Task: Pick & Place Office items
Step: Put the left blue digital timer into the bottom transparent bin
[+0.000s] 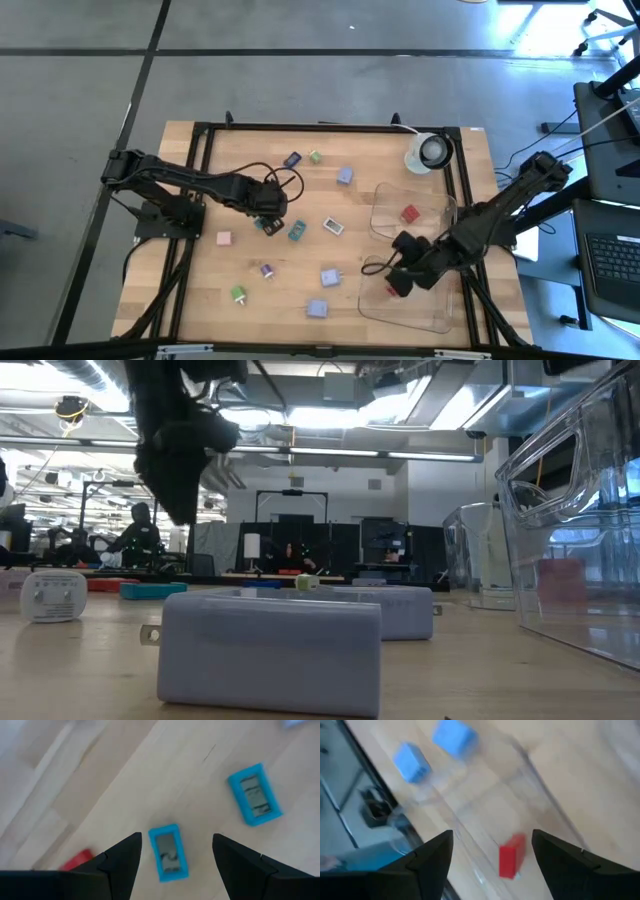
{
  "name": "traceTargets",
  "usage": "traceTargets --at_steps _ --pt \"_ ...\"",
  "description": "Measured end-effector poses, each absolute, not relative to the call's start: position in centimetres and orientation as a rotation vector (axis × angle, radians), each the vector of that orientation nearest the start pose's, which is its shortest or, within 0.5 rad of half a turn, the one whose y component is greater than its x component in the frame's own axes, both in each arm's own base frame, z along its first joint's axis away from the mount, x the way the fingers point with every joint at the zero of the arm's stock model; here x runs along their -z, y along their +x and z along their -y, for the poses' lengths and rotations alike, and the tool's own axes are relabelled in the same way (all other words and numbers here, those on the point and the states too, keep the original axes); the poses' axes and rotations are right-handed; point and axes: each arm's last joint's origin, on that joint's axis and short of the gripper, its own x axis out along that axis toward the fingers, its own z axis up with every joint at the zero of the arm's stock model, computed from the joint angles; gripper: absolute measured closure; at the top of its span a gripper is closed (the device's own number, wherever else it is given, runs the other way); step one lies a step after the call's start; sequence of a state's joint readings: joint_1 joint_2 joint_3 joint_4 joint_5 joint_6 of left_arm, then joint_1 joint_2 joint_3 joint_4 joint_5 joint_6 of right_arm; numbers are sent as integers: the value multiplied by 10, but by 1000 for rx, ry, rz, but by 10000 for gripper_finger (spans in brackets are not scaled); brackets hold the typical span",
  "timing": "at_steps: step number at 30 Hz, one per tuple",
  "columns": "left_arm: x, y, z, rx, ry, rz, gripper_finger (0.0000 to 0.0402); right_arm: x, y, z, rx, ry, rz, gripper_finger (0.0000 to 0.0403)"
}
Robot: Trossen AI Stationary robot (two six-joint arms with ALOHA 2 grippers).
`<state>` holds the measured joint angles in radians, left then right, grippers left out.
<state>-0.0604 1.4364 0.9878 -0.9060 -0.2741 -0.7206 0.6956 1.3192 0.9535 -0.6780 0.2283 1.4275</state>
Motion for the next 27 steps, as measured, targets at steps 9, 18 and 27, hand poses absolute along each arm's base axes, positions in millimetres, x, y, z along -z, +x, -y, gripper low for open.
traceTargets --at_steps 9,18,27 --pt "-187 264 11 -683 -331 -1339 145 -274 190 -135 309 829 -796 133" --pt "-146 272 10 -617 -286 -1570 141 -276 189 -133 303 830 -788 133" --pt "-131 276 2 -514 -301 -1673 155 -277 190 -133 304 846 -776 133"
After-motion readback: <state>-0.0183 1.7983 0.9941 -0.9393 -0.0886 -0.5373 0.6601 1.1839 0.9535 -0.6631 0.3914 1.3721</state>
